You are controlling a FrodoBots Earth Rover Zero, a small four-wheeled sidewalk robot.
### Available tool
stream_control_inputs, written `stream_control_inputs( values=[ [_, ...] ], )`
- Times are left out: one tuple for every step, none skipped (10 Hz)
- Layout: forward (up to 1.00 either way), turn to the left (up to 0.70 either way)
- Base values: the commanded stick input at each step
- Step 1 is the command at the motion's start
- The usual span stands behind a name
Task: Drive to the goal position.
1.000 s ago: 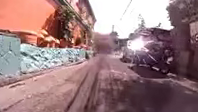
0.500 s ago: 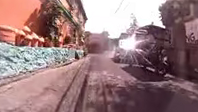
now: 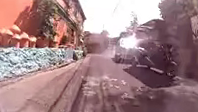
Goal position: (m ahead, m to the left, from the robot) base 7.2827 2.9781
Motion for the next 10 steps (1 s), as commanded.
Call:
stream_control_inputs(
  values=[
    [1.00,0.00],
    [1.00,0.00],
    [1.00,0.00],
    [1.00,0.00],
    [1.00,0.00],
    [1.00,0.00],
    [1.00,0.00],
    [1.00,0.00],
    [1.00,0.00],
    [1.00,0.00]
  ],
)
